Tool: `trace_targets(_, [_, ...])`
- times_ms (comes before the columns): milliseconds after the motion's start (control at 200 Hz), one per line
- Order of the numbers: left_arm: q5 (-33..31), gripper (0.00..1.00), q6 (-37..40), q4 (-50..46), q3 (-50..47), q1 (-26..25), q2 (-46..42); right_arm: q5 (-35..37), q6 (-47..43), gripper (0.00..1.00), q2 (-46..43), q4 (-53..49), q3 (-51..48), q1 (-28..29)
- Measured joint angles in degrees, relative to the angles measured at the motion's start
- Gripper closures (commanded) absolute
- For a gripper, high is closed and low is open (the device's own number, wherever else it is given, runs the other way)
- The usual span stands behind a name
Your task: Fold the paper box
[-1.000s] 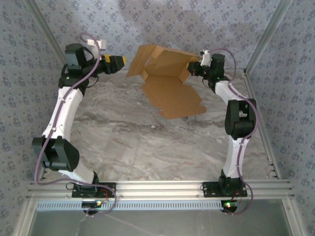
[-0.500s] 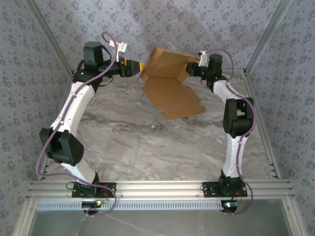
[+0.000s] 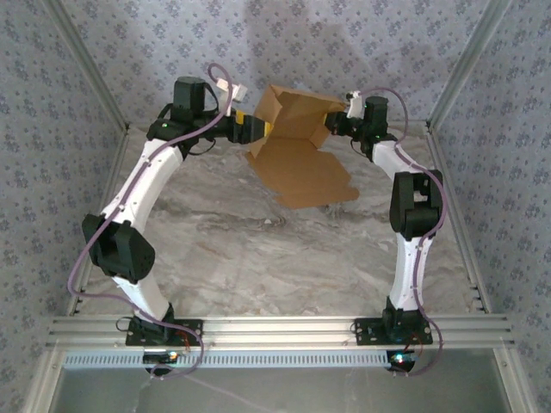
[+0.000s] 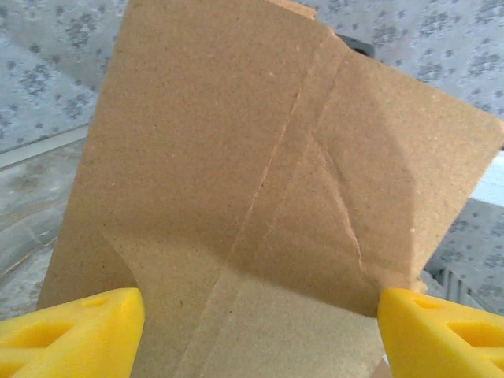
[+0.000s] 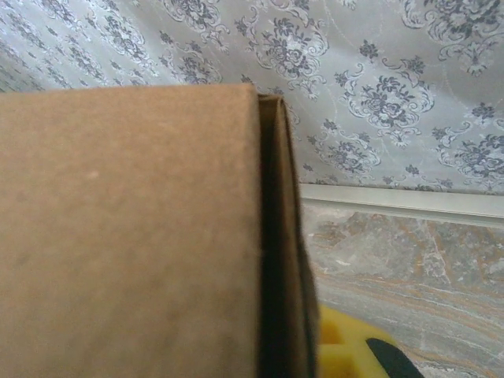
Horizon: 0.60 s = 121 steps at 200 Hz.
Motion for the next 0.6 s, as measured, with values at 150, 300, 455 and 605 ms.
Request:
trace_targets(150, [-6.01,0.23,1.88,-1.55,1.66,-0.46,0.00,-0.02,0.00,1.00,-0.02,0.70,0.00,0.52])
trace_targets(300, [-11.26,0.22,3.78,-2.45,2.71,-1.20,0.00,-0.02,-0.02,1.00,-0.33,0.81,-0.02,1.36])
trace_targets(455, [-15.43,0.21,5.49,-3.85,3.80,-2.08,0.04,0.24,-0.42,1.00,-1.18,0.79,-0.07,1.75])
trace_targets(605, [-18.93,0.24,6.82,-4.81,5.27,-2.64,0.24,0.44,-0.98,1.00,-2.47,0.81,-0.50,1.86])
